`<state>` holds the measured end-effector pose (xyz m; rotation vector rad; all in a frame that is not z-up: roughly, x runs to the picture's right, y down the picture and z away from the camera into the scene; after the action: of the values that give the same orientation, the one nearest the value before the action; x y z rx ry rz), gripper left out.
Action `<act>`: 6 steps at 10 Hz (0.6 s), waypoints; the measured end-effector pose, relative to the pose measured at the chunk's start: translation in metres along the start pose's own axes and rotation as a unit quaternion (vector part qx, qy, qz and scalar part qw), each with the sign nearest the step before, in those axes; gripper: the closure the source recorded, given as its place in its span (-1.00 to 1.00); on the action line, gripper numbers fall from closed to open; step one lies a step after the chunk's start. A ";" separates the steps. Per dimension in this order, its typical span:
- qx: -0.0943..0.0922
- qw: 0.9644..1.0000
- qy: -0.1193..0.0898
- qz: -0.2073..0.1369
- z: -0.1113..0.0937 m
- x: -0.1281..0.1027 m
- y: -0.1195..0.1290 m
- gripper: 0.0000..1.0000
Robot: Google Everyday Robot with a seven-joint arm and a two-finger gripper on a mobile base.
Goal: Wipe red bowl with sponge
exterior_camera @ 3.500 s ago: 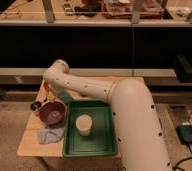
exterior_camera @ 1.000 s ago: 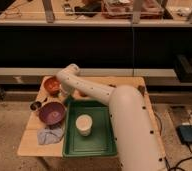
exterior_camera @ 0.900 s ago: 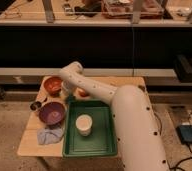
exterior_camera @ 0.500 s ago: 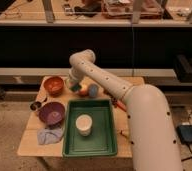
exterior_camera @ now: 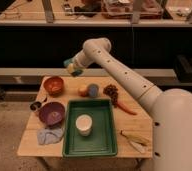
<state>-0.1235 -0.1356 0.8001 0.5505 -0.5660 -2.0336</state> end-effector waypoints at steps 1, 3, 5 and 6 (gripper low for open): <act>-0.013 0.999 0.029 -0.015 -0.007 0.017 -0.003 1.00; -0.049 0.996 0.071 -0.017 -0.002 0.044 -0.012 1.00; -0.064 0.994 0.088 -0.016 0.000 0.054 -0.014 1.00; -0.064 0.994 0.089 -0.016 0.000 0.055 -0.015 1.00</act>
<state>-0.1589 -0.1763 0.7827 0.6590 -0.3208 -2.0103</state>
